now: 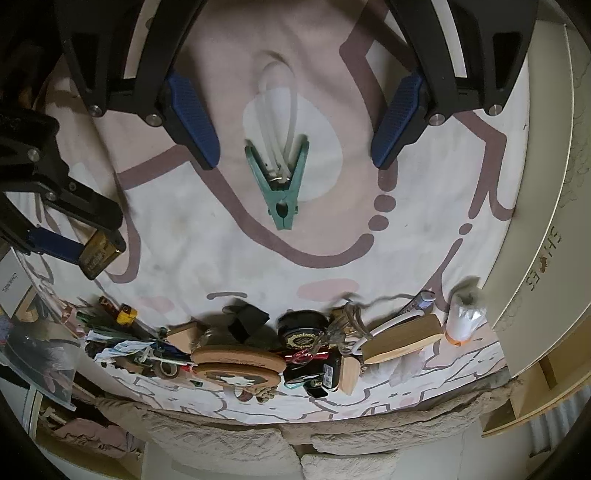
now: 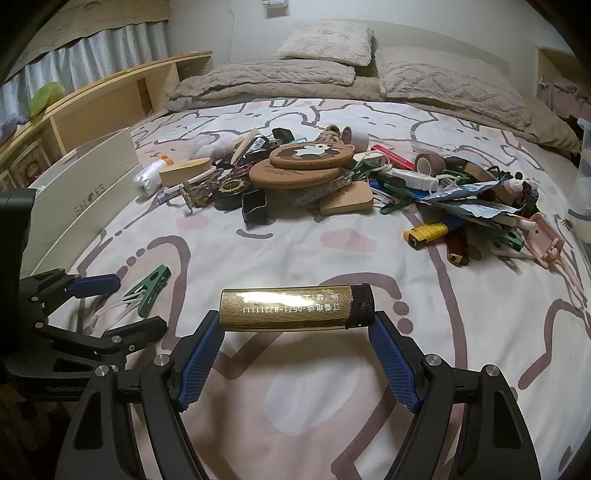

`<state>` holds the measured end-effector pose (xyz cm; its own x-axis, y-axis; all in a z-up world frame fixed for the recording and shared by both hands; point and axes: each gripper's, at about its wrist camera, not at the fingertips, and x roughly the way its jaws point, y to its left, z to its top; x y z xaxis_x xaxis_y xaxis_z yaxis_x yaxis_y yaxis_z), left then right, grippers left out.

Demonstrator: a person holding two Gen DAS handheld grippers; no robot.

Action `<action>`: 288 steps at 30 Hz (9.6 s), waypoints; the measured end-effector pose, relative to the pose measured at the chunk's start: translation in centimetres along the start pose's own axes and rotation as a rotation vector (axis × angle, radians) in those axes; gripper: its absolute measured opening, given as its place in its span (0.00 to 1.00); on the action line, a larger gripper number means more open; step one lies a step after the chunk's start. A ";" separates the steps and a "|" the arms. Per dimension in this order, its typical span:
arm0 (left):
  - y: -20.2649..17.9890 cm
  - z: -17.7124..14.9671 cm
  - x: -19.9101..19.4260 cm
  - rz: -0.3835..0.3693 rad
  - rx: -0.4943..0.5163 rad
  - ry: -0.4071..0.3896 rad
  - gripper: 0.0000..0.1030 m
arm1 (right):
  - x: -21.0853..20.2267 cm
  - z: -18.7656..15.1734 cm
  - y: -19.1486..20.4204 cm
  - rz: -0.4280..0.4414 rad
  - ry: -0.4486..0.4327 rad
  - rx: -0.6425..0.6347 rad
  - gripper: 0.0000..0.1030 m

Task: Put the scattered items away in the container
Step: 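Carry the gold lighter in right tool while left tool carries the clothespin toward the box, then lower the gold lighter into the white shoe box and open the right tool, then lower the green clothespin into the white shoe box and open the left tool, then withdraw both open tools from the box back toward the pile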

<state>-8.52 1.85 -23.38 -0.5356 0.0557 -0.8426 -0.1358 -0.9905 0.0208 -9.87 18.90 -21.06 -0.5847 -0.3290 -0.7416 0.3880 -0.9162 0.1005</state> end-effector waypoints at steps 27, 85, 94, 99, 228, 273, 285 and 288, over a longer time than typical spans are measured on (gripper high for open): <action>-0.3 1.1 -2.9 -0.082 -0.010 -0.089 0.30 | -1.6 1.1 0.4 0.008 -0.044 -0.003 0.78; 23.7 5.3 -27.8 0.177 -0.264 -0.546 0.30 | -11.4 18.0 21.9 0.234 -0.343 -0.366 0.78; 27.2 5.4 -25.6 0.172 -0.292 -0.489 0.30 | -7.1 18.4 26.8 0.314 -0.227 -0.483 0.78; 29.3 5.3 -23.6 0.155 -0.313 -0.444 0.30 | -3.6 18.4 29.0 0.387 -0.124 -0.515 0.78; 20.3 3.3 -24.3 0.314 -0.415 -0.394 1.00 | -7.5 17.2 16.2 0.386 -0.243 -0.295 1.00; 12.3 6.3 -25.7 0.217 -0.306 -0.527 1.00 | -15.0 16.0 4.8 0.197 -0.411 -0.201 1.00; 9.6 8.3 -25.1 0.165 -0.250 -0.551 1.00 | -16.8 15.5 -0.1 0.092 -0.446 -0.144 1.00; 9.1 8.9 -25.1 0.151 -0.235 -0.562 1.00 | -17.0 15.3 -1.0 0.062 -0.450 -0.139 1.00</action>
<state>-3.71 -7.40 2.69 -0.8995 -0.0930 -0.4268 0.1284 -0.9902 -0.0549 -11.25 21.94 1.64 -0.7961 -0.4764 -0.3732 0.5055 -0.8625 0.0228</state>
